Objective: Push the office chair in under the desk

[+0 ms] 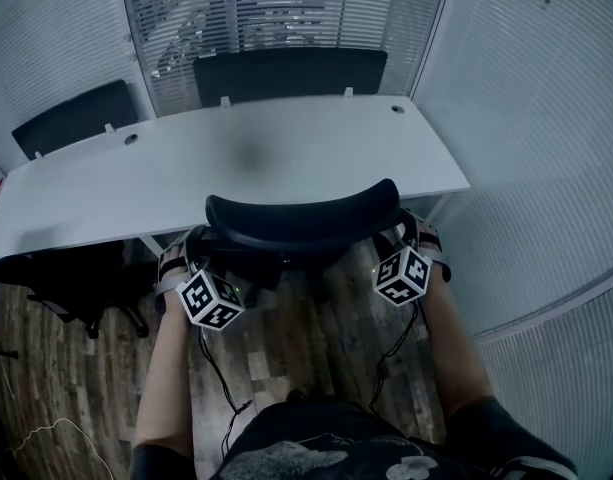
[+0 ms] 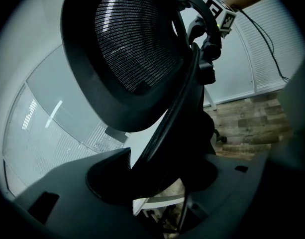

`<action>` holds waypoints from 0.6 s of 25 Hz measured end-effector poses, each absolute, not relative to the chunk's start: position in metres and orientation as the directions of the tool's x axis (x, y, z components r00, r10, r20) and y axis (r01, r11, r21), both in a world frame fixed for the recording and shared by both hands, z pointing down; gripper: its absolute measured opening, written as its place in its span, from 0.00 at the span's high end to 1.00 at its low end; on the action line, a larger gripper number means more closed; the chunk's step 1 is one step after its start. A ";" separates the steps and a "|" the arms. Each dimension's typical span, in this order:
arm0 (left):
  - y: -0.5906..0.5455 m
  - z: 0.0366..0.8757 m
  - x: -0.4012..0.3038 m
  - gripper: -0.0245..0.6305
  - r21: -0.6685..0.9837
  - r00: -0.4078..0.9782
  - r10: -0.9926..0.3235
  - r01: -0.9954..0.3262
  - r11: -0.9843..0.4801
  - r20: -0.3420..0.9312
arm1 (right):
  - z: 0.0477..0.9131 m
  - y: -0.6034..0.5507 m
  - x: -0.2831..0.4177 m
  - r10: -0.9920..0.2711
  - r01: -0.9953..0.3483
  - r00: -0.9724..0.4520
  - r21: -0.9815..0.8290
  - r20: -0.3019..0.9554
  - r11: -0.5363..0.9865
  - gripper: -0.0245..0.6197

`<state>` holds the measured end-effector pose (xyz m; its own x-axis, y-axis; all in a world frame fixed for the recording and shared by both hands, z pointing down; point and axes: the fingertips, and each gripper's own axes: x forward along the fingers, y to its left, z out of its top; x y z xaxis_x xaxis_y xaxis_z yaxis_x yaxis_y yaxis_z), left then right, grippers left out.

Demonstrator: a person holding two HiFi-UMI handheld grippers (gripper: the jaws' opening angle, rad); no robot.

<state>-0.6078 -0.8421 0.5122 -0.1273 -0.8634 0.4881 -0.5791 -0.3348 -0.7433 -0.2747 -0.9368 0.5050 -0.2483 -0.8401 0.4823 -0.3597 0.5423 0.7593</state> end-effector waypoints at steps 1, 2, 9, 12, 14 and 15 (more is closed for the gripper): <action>-0.843 0.513 -0.608 0.53 -0.743 -0.128 -0.863 -0.579 -0.335 0.489 | 0.506 -0.938 -0.275 -0.841 -0.360 -0.248 0.760 0.481 0.541 0.54; -0.844 0.513 -0.609 0.53 -0.744 -0.129 -0.864 -0.578 -0.334 0.488 | 0.506 -0.938 -0.276 -0.841 -0.360 -0.248 0.760 0.480 0.540 0.54; -0.846 0.515 -0.612 0.53 -0.749 -0.126 -0.867 -0.574 -0.332 0.481 | 0.508 -0.939 -0.278 -0.844 -0.363 -0.250 0.762 0.475 0.537 0.54; -0.849 0.515 -0.612 0.53 -0.746 -0.122 -0.864 -0.573 -0.341 0.489 | 0.508 -0.942 -0.278 -0.839 -0.357 -0.243 0.760 0.486 0.543 0.54; -0.850 0.515 -0.613 0.53 -0.748 -0.121 -0.866 -0.570 -0.340 0.486 | 0.509 -0.943 -0.279 -0.842 -0.359 -0.243 0.761 0.482 0.540 0.54; -0.851 0.515 -0.613 0.53 -0.750 -0.121 -0.868 -0.568 -0.338 0.482 | 0.509 -0.943 -0.279 -0.844 -0.362 -0.243 0.763 0.477 0.535 0.54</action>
<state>-0.6132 -0.8507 0.5153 -0.1206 -0.8676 0.4824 -0.5684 -0.3381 -0.7501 -0.2791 -0.9434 0.5095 -0.2428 -0.8445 0.4774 -0.3617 0.5355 0.7632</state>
